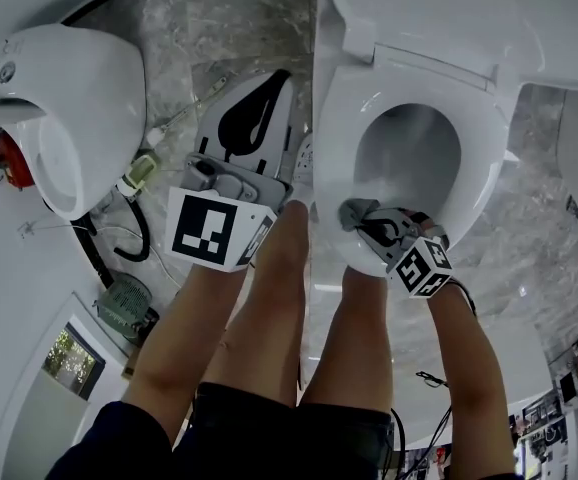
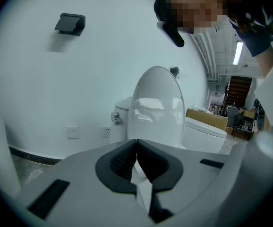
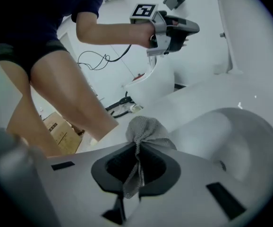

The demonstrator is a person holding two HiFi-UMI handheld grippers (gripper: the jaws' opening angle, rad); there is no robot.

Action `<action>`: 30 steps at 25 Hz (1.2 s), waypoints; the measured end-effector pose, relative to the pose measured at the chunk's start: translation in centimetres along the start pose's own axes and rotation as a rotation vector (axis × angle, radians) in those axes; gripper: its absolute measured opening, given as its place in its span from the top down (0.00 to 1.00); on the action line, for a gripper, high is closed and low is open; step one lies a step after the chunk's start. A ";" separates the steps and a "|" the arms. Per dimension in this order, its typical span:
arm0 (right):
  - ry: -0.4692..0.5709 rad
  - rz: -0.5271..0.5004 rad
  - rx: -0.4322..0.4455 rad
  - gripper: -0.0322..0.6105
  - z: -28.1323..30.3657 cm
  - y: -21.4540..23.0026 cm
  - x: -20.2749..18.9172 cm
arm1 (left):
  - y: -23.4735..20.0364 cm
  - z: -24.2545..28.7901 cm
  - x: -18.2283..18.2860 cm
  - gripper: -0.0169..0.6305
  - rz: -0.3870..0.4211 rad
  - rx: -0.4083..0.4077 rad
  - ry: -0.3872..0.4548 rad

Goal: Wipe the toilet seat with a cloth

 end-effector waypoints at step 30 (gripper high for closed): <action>0.086 0.305 0.067 0.89 0.5 -5.1 0.8 | 1.8 0.1 0.0 0.94 0.041 -0.069 -0.034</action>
Point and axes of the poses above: the fingertips, and each gripper's own axes: z forward along the fingers, y to its right, x out of its top, the point moved 5 cm from there along -z, backward along the fingers, and after that the axes turned 4 degrees about -x, right-handed, at the moved point
